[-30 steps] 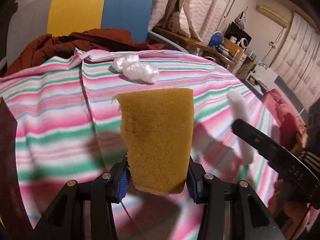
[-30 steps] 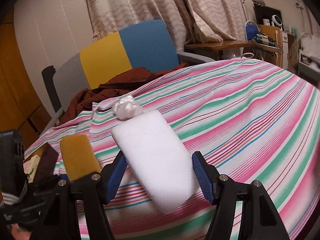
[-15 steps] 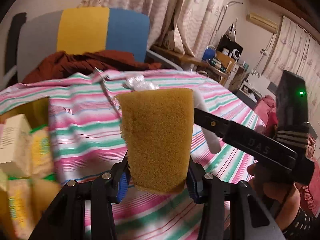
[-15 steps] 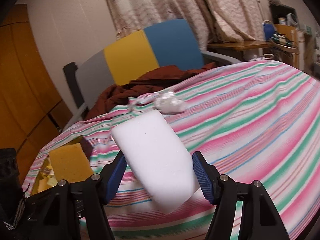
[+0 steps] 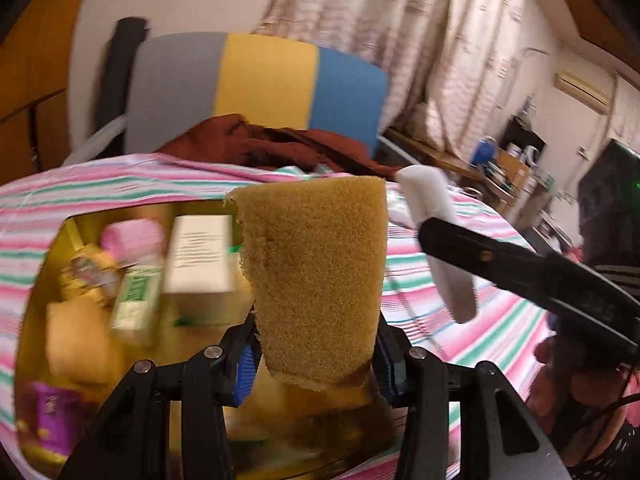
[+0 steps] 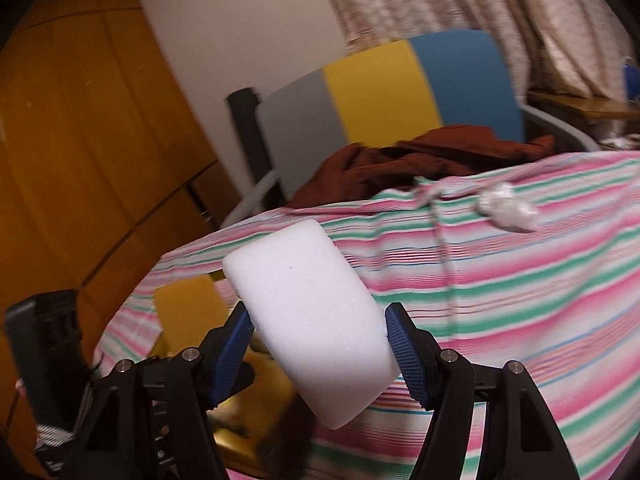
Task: Organize objects
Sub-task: 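Carry both sponges over the gold tray and release them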
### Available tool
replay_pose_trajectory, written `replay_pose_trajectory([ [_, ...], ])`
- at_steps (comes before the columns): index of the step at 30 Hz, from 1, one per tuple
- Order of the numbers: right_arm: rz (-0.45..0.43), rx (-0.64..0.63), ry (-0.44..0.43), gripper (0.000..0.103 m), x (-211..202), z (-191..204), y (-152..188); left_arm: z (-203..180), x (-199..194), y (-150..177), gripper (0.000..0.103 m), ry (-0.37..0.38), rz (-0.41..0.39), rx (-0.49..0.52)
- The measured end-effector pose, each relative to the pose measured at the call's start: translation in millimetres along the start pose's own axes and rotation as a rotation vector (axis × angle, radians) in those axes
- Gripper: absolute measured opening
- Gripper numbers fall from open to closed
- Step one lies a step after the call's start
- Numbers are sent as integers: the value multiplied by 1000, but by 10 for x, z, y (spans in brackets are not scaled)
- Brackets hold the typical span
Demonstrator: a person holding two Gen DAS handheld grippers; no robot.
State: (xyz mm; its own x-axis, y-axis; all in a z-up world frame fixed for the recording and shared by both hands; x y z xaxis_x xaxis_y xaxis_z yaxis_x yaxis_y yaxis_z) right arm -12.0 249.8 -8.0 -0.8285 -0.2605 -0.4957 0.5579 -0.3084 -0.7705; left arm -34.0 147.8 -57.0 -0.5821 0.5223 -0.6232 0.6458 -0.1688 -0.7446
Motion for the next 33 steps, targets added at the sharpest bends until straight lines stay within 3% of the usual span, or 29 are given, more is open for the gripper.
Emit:
replay_pose_trajectory([
  [6,57,-71,-97,70,240,552,132,682,-117,137,48,-118,28,-94],
  [11,117,-95,-128,77,428,748,288,993,-22,346,49,-140,133,-144],
  [13,132,-96,-140,82,463,797,347,1073,-26,400,55,-163,147,-173],
  [14,136,-96,-143,84,475,801,360,1090,-37,408,58,-168,144,-183],
  [16,140,-94,-139,89,470,789,386,1142,-68,417,73,-185,133,-201],
  [18,135,-79,-137,93,454,748,395,1183,-81,394,80,-208,122,-204],
  [24,127,-51,-120,93,407,657,396,1341,-280,300,80,-251,32,-260],
  [33,122,-18,-101,93,385,524,405,1386,-313,279,80,-263,12,-307],
])
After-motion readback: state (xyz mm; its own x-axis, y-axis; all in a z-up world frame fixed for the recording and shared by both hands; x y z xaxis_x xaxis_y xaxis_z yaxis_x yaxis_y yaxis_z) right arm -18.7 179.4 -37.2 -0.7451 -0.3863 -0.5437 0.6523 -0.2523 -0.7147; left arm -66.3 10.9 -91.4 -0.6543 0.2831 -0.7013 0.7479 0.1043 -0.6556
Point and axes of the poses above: each gripper's, at about its wrist camera, not at the fingertips, and x roughly the way its jaws point, z to its left, y to its underside, the point moved 10 cm from there along x, roughly the way its jaws point, and after that the axes turned 1 degree about -y, right-handed, at the moved point
